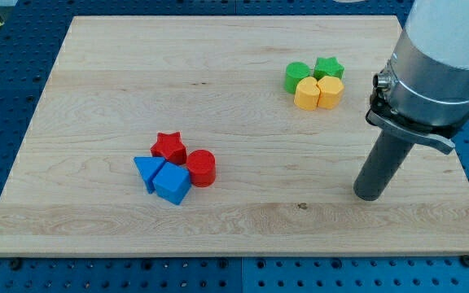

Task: Point your arm to green star

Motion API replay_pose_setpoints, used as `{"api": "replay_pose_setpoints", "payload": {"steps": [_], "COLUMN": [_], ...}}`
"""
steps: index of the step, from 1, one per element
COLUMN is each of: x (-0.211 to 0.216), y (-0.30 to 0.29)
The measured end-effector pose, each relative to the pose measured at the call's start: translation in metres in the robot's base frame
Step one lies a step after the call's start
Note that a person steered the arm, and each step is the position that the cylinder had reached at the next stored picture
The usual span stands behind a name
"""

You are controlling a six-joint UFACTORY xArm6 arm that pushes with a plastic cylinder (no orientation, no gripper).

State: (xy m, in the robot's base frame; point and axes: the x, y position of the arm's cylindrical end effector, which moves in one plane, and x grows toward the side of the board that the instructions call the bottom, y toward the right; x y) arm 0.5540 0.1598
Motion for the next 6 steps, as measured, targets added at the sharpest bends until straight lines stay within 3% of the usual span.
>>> {"api": "replay_pose_setpoints", "payload": {"steps": [2, 4, 6], "x": [-0.007, -0.136, -0.166], "y": [0.004, 0.029, 0.028]}}
